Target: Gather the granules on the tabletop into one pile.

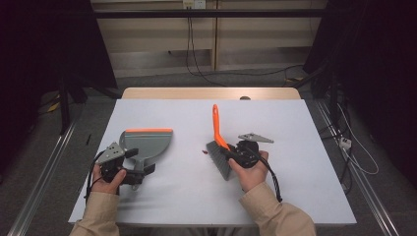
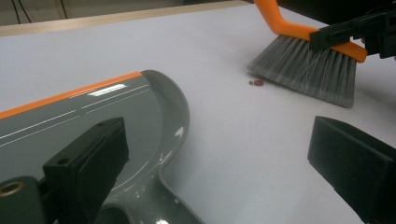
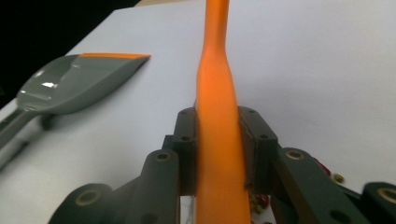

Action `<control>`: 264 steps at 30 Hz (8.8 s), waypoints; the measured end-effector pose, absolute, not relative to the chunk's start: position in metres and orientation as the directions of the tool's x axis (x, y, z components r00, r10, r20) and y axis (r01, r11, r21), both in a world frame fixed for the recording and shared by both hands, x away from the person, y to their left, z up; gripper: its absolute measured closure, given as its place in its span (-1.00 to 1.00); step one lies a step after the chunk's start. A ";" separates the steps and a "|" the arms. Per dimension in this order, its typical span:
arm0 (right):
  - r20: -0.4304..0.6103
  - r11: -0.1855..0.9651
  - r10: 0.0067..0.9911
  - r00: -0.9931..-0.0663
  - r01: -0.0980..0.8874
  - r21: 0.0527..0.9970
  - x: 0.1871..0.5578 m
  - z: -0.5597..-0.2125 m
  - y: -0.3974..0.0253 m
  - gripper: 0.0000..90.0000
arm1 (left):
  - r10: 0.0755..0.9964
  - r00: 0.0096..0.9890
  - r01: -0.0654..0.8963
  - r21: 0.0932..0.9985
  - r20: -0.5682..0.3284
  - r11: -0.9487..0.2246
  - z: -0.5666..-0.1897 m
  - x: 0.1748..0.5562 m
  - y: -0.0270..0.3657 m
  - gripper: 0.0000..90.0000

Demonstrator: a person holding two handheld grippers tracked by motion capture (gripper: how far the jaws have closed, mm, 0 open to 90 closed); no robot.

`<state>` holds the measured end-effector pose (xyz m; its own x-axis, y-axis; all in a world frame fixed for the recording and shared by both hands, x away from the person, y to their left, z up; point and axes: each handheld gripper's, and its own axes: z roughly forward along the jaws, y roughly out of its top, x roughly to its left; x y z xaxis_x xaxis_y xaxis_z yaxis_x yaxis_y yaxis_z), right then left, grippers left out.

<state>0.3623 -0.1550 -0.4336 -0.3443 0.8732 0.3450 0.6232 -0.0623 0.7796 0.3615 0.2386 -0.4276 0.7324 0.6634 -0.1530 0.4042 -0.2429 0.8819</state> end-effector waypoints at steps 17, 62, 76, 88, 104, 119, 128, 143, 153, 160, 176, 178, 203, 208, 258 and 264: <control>0.393 -0.052 0.843 -0.367 0.672 0.739 0.388 -0.434 -0.110 0.58 | 0.665 0.731 0.406 0.882 -0.157 -0.239 -0.428 0.363 0.241 -0.89; 0.003 0.354 0.783 -0.623 0.450 0.820 0.446 -0.425 -0.196 0.58 | 0.675 0.719 0.417 0.880 -0.166 -0.228 -0.429 0.364 0.242 -0.89; 0.036 0.438 0.760 -0.649 0.553 0.709 0.461 -0.415 -0.189 0.58 | 0.676 0.717 0.418 0.880 -0.169 -0.224 -0.429 0.364 0.242 -0.89; -0.070 0.549 0.570 -0.819 0.316 0.774 0.475 -0.411 -0.188 0.59 | 0.681 0.714 0.419 0.879 -0.163 -0.228 -0.429 0.364 0.243 -0.89; -0.112 0.650 0.344 -0.932 0.150 0.745 0.481 -0.422 -0.173 0.59 | 0.689 0.707 0.421 0.879 -0.162 -0.225 -0.429 0.365 0.244 -0.89; -0.114 0.702 0.189 -0.975 0.053 0.711 0.450 -0.414 -0.182 0.59 | 0.695 0.700 0.417 0.883 -0.163 -0.213 -0.428 0.363 0.244 -0.89; -0.106 0.685 0.190 -0.976 0.054 0.726 0.442 -0.413 -0.179 0.59 | 0.691 0.705 0.417 0.881 -0.158 -0.224 -0.428 0.364 0.244 -0.89; -0.092 0.623 0.372 -0.924 0.175 0.762 0.437 -0.420 -0.202 0.59 | 0.687 0.709 0.417 0.880 -0.160 -0.226 -0.429 0.364 0.243 -0.89; -0.071 0.586 0.368 -0.927 0.172 0.792 0.433 -0.408 -0.200 0.59 | 0.686 0.710 0.418 0.880 -0.160 -0.227 -0.428 0.364 0.242 -0.89; -0.101 0.600 0.415 -0.904 0.189 0.777 0.452 -0.411 -0.200 0.59 | 0.688 0.708 0.422 0.878 -0.163 -0.227 -0.429 0.365 0.243 -0.89; -0.103 0.642 0.323 -0.941 0.137 0.754 0.435 -0.414 -0.186 0.59 | 0.687 0.709 0.417 0.880 -0.160 -0.226 -0.428 0.364 0.242 -0.89; -0.090 0.618 0.336 -0.938 0.147 0.772 0.434 -0.410 -0.188 0.59 | 0.687 0.708 0.418 0.880 -0.160 -0.225 -0.428 0.364 0.242 -0.89; 0.290 0.095 0.784 -0.549 0.567 0.818 0.397 -0.410 -0.110 0.58 | 0.683 0.713 0.417 0.879 -0.161 -0.229 -0.429 0.365 0.241 -0.89; 0.298 0.084 0.794 -0.530 0.582 0.809 0.398 -0.417 -0.099 0.59 | 0.682 0.713 0.423 0.877 -0.165 -0.230 -0.430 0.365 0.241 -0.89; 0.363 0.000 0.839 -0.405 0.667 0.745 0.388 -0.424 -0.112 0.59 | 0.681 0.717 0.408 0.883 -0.151 -0.234 -0.426 0.364 0.239 -0.89; 0.328 0.028 0.857 -0.398 0.670 0.742 0.384 -0.428 -0.121 0.59 | 0.683 0.715 0.410 0.881 -0.152 -0.234 -0.426 0.364 0.239 -0.89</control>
<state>0.3837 -0.1206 -0.4282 -0.3978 0.8570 0.3276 0.6703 0.0276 0.7416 0.3641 0.2387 -0.4264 0.7150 0.6825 -0.1517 0.4103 -0.2339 0.8815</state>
